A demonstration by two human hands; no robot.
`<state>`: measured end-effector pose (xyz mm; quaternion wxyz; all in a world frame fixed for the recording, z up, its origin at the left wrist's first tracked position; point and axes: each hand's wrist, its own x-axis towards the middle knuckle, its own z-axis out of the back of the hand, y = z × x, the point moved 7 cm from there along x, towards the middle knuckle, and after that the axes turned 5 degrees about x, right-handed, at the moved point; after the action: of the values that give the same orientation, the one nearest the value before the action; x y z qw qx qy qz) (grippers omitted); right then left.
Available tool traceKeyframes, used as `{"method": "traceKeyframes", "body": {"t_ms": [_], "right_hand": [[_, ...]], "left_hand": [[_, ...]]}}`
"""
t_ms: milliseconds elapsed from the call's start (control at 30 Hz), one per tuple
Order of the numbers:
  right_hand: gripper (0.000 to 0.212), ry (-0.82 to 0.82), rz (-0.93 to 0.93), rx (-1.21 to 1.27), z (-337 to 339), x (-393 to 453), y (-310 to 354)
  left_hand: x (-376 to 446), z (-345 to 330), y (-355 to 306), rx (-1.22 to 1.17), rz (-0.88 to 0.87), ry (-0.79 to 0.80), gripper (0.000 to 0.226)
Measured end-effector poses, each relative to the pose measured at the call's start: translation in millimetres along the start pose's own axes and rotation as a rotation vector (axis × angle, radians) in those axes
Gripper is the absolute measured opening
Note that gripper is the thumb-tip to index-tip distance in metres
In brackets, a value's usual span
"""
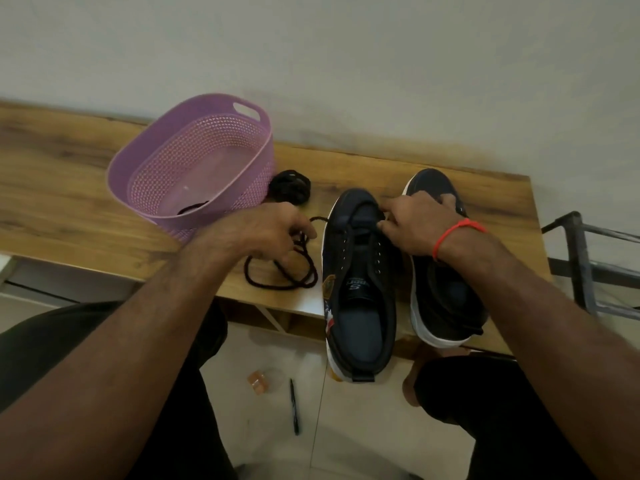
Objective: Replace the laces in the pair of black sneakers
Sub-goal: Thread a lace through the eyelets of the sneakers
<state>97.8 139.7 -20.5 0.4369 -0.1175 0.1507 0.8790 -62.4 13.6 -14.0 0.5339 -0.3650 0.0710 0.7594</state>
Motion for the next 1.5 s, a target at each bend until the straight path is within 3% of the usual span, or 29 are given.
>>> {"method": "traceKeyframes", "body": {"t_ms": [200, 500, 667, 767, 867, 933, 1000, 1067, 1167, 1333, 1500], "right_hand": [[0.031, -0.011, -0.009, 0.057, 5.2, -2.3, -3.6], [0.030, 0.055, 0.035, 0.094, 9.9, -13.4, 4.7], [0.010, -0.017, 0.096, 0.195, 13.0, -12.3, 12.5], [0.016, -0.049, 0.114, 0.304, 19.6, -12.3, 11.8], [0.028, 0.022, 0.151, 0.212, 15.2, -13.7, 13.5], [0.024, 0.021, 0.164, 0.170, 11.5, -13.8, 15.0], [0.020, -0.057, 0.173, 0.265, 16.8, -13.4, 15.6], [0.017, -0.144, 0.183, 0.585, 27.5, -11.3, 13.2], [0.014, -0.143, 0.208, 1.091, 39.8, -9.1, 9.4], [0.016, -0.196, 0.174, 1.083, 40.1, -7.7, 1.7], [0.015, -0.609, 0.025, 1.157, 55.9, -7.1, -35.0]], "left_hand": [[6.4, 6.7, -11.4, -0.001, -0.023, -0.316, 0.033], [14.1, 2.3, -32.0, -0.114, -0.201, -0.569, 0.029], [21.0, -4.8, -42.9, -0.076, -0.256, -0.492, 0.034], [20.8, -9.7, -46.1, -0.033, -0.237, -0.460, 0.030], [15.8, -5.9, -46.4, -0.098, -0.208, -0.546, 0.017], [11.2, 1.5, -46.2, -0.194, -0.222, -0.637, 0.006], [8.4, 9.5, -44.1, -0.300, -0.250, -0.693, 0.008], [8.6, 10.6, -43.1, -0.385, -0.282, -0.645, 0.010], [7.6, 4.4, -50.9, -0.456, -0.385, -0.529, 0.030], [10.3, 10.6, -41.2, -0.616, -0.313, -0.640, 0.015], [9.1, 22.4, -28.2, -0.823, -0.261, -0.561, 0.016]]}}
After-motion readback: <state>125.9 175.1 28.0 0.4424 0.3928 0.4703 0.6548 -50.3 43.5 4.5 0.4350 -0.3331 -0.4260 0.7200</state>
